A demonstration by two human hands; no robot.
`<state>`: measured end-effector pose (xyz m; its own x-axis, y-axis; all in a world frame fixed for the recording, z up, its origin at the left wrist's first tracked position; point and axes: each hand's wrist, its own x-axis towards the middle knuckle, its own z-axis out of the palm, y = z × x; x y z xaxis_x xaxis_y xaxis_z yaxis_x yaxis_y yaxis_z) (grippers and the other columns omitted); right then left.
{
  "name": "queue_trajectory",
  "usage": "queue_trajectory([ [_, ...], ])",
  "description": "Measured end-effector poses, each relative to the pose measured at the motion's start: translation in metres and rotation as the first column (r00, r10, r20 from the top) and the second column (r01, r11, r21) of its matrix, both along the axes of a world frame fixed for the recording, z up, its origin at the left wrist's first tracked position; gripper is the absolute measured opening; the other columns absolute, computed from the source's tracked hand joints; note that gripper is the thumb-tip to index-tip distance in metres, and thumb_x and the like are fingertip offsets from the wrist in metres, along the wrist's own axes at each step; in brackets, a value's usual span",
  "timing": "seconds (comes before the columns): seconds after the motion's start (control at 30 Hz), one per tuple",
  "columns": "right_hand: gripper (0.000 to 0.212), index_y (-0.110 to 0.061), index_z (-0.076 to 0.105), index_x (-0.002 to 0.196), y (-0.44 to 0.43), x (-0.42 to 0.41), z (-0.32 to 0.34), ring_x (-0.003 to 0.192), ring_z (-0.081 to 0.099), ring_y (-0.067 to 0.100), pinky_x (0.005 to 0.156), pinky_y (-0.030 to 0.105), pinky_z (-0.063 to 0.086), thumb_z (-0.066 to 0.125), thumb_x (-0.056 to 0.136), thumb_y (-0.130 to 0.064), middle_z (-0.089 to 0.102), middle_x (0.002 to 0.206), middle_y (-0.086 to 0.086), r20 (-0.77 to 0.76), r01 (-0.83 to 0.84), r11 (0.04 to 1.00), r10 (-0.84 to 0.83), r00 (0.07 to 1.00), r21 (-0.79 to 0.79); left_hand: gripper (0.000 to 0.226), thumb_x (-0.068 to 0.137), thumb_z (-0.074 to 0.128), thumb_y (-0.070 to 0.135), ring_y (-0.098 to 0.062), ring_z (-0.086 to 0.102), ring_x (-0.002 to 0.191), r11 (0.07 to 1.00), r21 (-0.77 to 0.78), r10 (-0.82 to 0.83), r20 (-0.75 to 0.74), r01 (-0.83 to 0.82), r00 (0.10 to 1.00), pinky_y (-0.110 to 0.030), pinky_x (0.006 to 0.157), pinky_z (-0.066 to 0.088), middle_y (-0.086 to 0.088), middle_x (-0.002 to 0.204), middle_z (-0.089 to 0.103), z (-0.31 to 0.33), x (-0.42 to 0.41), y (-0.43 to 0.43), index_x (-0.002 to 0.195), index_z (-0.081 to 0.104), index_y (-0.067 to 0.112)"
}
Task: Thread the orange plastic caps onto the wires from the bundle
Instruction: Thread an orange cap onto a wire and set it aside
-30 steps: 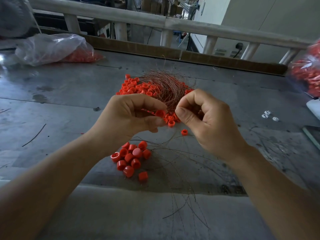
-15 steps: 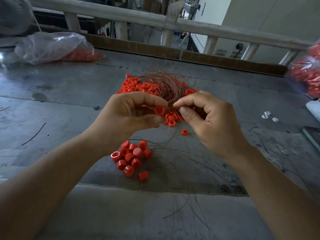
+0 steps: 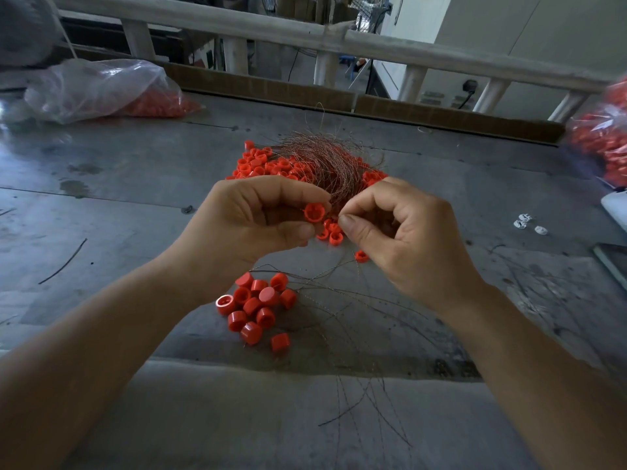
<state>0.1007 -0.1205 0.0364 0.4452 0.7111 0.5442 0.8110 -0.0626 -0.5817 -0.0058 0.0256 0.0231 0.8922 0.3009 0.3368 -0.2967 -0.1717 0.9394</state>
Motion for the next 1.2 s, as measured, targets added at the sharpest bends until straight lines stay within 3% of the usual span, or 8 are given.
queue_trajectory([
  [0.13,0.006,-0.009,0.065,0.074,0.0001,0.0001,0.0011,0.061,0.050,0.008,0.056,0.030,0.048,0.064,0.079,-0.012,0.055,0.069,-0.005,0.010,0.009,1.000,-0.009,1.000,-0.010,0.030,0.061,0.075,0.012,-0.010,0.067,0.077,0.999,-0.029,-0.020,0.000,0.020,1.000,-0.016,0.068,0.052,0.002,0.088,0.073,-0.0006,-0.0002,0.0030,0.089,0.074,0.025],
  [0.27,0.007,-0.010,0.065,0.072,-0.0004,0.0015,0.0035,0.060,0.047,0.004,0.057,0.013,0.038,0.062,0.078,-0.013,0.054,0.066,-0.008,0.032,0.038,0.999,-0.038,0.999,0.005,0.033,0.068,0.062,0.006,-0.013,0.067,0.079,0.998,-0.050,-0.046,-0.007,0.046,0.999,-0.018,0.069,0.052,0.001,0.087,0.073,-0.0012,0.0005,0.0047,0.093,0.073,0.024],
  [0.8,0.008,-0.010,0.064,0.071,-0.0001,0.0006,0.0036,0.059,0.048,0.006,0.056,0.012,0.038,0.061,0.077,-0.014,0.054,0.065,-0.009,0.019,0.040,0.999,-0.040,0.999,0.000,0.024,0.068,0.064,0.020,-0.013,0.068,0.080,0.996,-0.044,-0.073,-0.016,0.072,0.997,-0.018,0.070,0.052,-0.002,0.089,0.073,-0.0018,-0.0015,0.0054,0.090,0.074,0.024],
  [0.93,0.008,-0.010,0.065,0.071,-0.0005,0.0010,0.0032,0.063,0.050,0.013,0.055,0.014,0.039,0.061,0.077,-0.013,0.056,0.066,-0.003,0.020,0.041,0.999,-0.041,0.999,0.000,0.028,0.069,0.060,0.012,-0.010,0.067,0.076,0.999,-0.018,-0.046,-0.017,0.046,0.999,-0.016,0.069,0.051,0.001,0.084,0.073,-0.0016,-0.0012,0.0050,0.092,0.072,0.023],
  [1.2,0.008,-0.011,0.064,0.071,-0.0007,0.0000,0.0029,0.060,0.050,0.009,0.055,0.013,0.039,0.061,0.077,-0.014,0.056,0.066,-0.007,0.027,0.039,0.999,-0.039,0.999,-0.003,0.028,0.067,0.061,0.015,-0.013,0.068,0.078,0.999,0.008,-0.038,-0.024,0.038,0.999,-0.016,0.069,0.051,0.000,0.086,0.073,-0.0008,-0.0026,0.0050,0.088,0.074,0.028],
])
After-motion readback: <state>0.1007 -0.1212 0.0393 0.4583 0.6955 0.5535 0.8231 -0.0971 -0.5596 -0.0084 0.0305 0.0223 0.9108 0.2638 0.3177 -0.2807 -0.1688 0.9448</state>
